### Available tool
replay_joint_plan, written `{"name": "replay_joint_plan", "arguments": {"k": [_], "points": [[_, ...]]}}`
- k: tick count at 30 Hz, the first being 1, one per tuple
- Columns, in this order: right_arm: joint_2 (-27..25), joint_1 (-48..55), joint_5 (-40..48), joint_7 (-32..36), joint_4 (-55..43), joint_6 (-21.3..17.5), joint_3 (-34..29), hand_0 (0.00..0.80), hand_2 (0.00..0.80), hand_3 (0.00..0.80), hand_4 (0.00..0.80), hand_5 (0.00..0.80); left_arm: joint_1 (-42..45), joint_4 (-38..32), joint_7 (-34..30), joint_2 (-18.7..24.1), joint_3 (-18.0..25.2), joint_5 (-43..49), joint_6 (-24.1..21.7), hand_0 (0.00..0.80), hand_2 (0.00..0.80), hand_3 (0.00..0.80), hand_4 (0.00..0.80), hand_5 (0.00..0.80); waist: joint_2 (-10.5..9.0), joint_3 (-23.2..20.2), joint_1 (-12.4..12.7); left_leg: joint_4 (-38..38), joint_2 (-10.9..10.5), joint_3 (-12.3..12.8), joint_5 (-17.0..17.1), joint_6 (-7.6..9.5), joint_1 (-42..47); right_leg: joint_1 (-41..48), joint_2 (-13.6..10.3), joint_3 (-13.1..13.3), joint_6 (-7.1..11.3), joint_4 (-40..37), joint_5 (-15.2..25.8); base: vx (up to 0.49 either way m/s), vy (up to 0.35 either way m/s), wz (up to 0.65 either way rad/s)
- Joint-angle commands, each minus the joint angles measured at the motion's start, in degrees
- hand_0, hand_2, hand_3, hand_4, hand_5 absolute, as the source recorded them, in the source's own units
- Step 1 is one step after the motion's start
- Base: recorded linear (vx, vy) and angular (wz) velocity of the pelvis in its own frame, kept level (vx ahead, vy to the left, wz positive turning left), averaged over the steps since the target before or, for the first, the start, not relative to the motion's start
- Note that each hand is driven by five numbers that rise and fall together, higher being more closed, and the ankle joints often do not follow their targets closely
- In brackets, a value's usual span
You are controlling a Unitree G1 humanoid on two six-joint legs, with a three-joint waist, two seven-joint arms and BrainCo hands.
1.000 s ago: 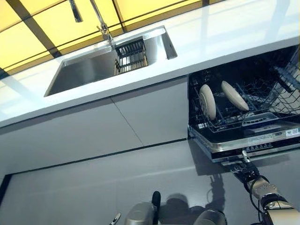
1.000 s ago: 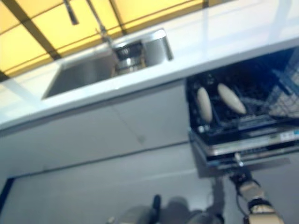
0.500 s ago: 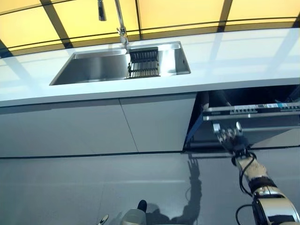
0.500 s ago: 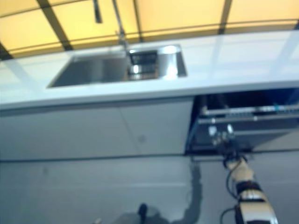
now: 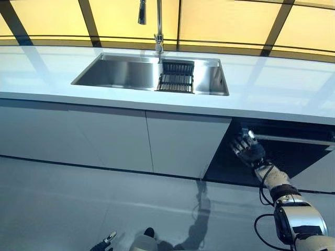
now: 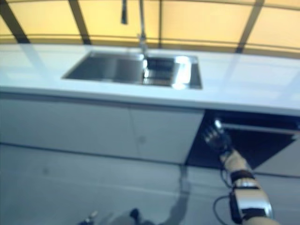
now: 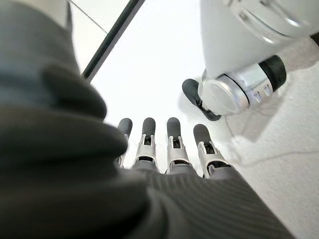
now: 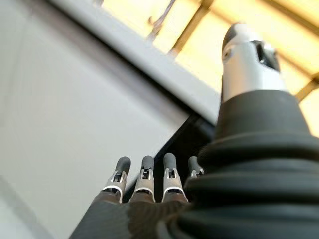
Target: Take plates into dishwasher
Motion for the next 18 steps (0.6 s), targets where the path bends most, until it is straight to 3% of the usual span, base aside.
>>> {"name": "replay_joint_plan", "arguments": {"k": [1,5,11,14,18], "points": [[1.13,0.51,-6.38,2.77,1.74,-1.13,1.97,0.0,0.0,0.0,0.0,0.0,-4.76,3.89,0.24,0.78,0.31,-0.19,-1.53,0.0,0.0,0.0,0.0,0.0,-0.6,-0.02,-1.13,-2.86,0.51,5.53,0.52,3.26,1.23,0.6,1.32,0.88,-3.33,-0.28,1.69,-0.01,-0.019,-0.13],[2.8,5.36,-12.37,4.42,3.97,-2.49,2.33,0.0,0.0,0.0,0.0,0.0,-5.48,4.82,0.97,0.2,0.54,-0.43,-1.9,0.0,0.0,0.0,0.0,0.0,-1.07,-1.42,-2.04,-3.33,0.81,6.35,0.43,3.21,1.24,0.61,1.51,1.51,-3.16,-2.03,2.71,-0.006,-0.007,-0.14],[6.11,13.36,-33.17,-0.77,5.5,-10.58,8.2,0.0,0.0,0.0,0.0,0.0,-6.69,5.17,3.48,-0.82,0.16,1.99,-1.05,0.0,0.0,0.0,0.0,0.0,-1.54,-3.47,-3.35,-3.33,0.95,6.82,0.36,2.88,0.49,0.29,1.8,1.91,-2.94,-4.1,3.89,-0.019,-0.001,-0.07],[7.37,14.82,-40.53,-5.15,5.4,-11.45,12.94,0.0,0.0,0.0,0.0,0.0,-7.99,5.96,6.58,-1.2,-2.53,10.52,0.32,0.0,0.0,0.0,0.0,0.0,-1.78,-4.14,-3.96,-3.33,1.01,6.72,0.6,2.7,0.03,-0.14,2.18,2.07,-3.03,-4.56,4.14,-0.066,0.002,-0.01],[10.35,16.69,-41.03,-8.84,5.36,-10.2,16.43,0.0,0.0,0.0,0.0,0.0,-9.86,6.88,9.27,-1.81,-7.62,20.71,1.96,0.0,0.0,0.0,0.0,0.0,-1.68,-5.09,-5.45,-3.33,1.26,7.42,0.61,2.66,0.28,-0.8,2.55,2.94,-3.12,-4.8,4.59,-0.015,0.023,0.01]]}}
